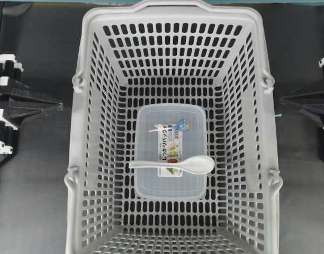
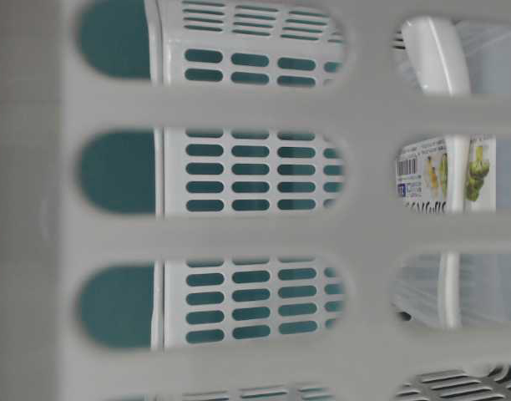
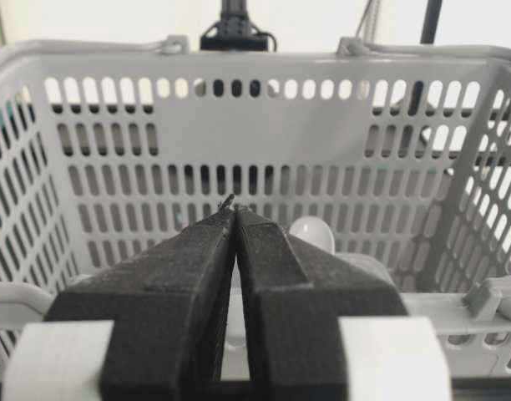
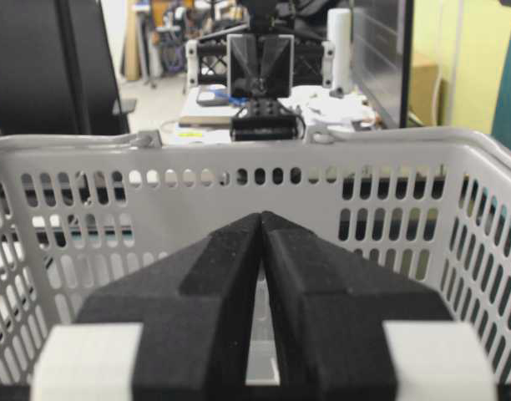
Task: Pick up the chinese spoon from the shopping basket with the left arm.
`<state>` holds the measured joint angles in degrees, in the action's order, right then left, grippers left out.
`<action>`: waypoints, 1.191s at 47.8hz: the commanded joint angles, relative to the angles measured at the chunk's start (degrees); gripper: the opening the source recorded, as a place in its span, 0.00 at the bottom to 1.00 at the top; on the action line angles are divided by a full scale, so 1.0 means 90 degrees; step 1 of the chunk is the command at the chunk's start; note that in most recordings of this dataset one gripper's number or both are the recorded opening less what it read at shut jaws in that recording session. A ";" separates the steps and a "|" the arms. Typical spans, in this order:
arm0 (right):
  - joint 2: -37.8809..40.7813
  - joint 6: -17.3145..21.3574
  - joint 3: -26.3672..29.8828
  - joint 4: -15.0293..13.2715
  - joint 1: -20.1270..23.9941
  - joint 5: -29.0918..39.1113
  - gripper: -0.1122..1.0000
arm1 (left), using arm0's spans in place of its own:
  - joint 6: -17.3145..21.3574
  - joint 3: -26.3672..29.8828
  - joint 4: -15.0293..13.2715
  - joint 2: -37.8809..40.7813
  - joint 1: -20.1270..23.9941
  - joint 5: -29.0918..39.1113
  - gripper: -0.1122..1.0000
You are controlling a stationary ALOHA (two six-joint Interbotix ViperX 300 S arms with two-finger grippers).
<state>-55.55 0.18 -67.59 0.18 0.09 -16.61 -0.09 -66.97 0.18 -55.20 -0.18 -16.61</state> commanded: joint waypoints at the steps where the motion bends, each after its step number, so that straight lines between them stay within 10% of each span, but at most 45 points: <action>1: 0.0078 -0.0010 0.0049 0.0029 -0.0039 -0.0029 0.10 | -0.0049 0.0244 0.0264 0.0146 0.0039 0.0088 0.15; 36: -0.0107 0.0020 0.0068 0.0029 0.0039 0.0469 0.13 | -0.0049 0.4033 0.0264 0.2754 -0.0488 0.4531 0.10; 51: -0.0117 0.0020 0.0068 0.0029 0.0039 0.0469 0.49 | -0.0254 0.5342 0.0264 0.4336 -0.0596 0.5811 0.11; 57: -0.0117 0.0020 0.0059 0.0029 0.0039 0.0469 0.63 | -0.0469 0.5771 0.0264 0.4912 -0.0645 0.6123 0.30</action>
<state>-56.87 0.26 -67.76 0.35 0.35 -12.13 -3.52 -18.72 2.29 -13.18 -5.54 37.27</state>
